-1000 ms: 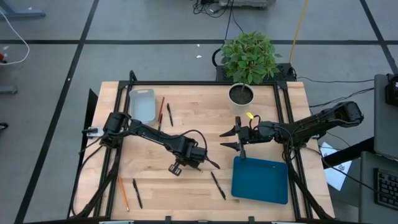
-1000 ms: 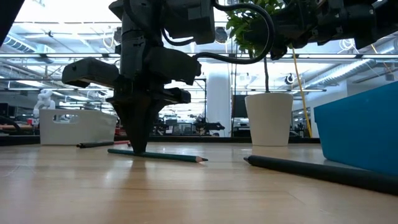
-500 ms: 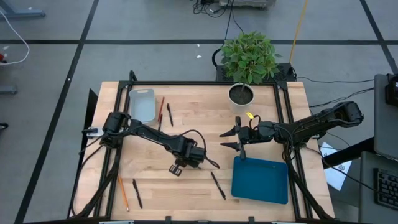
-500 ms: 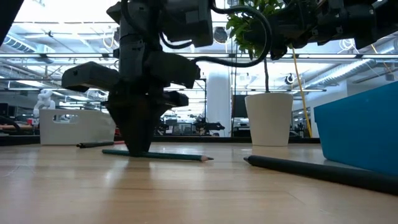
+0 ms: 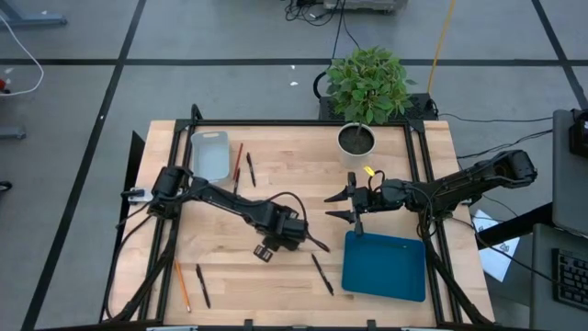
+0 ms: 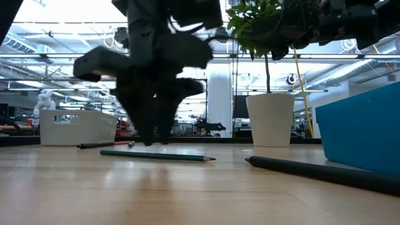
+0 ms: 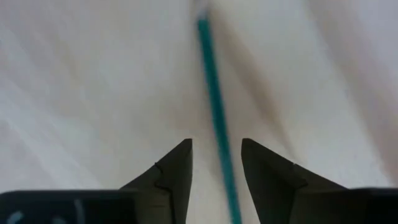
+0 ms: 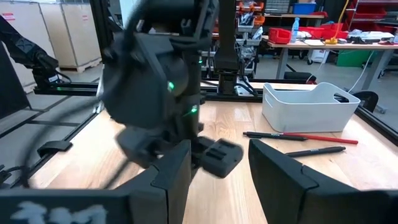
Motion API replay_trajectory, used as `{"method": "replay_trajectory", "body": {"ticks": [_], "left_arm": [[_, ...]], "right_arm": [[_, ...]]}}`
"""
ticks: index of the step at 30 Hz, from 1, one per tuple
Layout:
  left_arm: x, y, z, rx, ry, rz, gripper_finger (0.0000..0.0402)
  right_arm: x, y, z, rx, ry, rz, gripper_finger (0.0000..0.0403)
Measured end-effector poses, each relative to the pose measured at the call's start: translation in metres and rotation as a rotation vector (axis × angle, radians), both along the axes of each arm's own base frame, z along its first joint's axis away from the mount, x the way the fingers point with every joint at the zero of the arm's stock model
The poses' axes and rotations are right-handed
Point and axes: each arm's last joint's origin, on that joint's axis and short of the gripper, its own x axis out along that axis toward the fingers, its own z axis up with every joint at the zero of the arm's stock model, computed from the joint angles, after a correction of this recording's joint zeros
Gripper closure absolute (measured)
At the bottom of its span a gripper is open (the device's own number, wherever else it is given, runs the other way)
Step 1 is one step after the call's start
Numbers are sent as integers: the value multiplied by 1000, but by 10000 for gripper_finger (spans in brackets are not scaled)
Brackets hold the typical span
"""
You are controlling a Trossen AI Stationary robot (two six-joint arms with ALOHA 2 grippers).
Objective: Sort pens & pencils
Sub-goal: Put the green pencil into the blue bin
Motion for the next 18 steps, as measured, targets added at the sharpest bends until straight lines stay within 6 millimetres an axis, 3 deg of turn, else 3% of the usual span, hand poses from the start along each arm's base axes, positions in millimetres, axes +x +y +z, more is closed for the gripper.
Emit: {"method": "replay_trajectory", "body": {"ticks": [8, 12, 18], "left_arm": [[20, -17, 7, -83, -250, -69, 261], [23, -18, 8, -65, -288, -65, 261], [29, -19, -22, -32, -246, -46, 261]], "right_arm": [[0, 0, 0, 0, 0, 0, 252], [0, 0, 0, 0, 0, 0, 252], [0, 0, 1, 4, -5, 0, 252]]}}
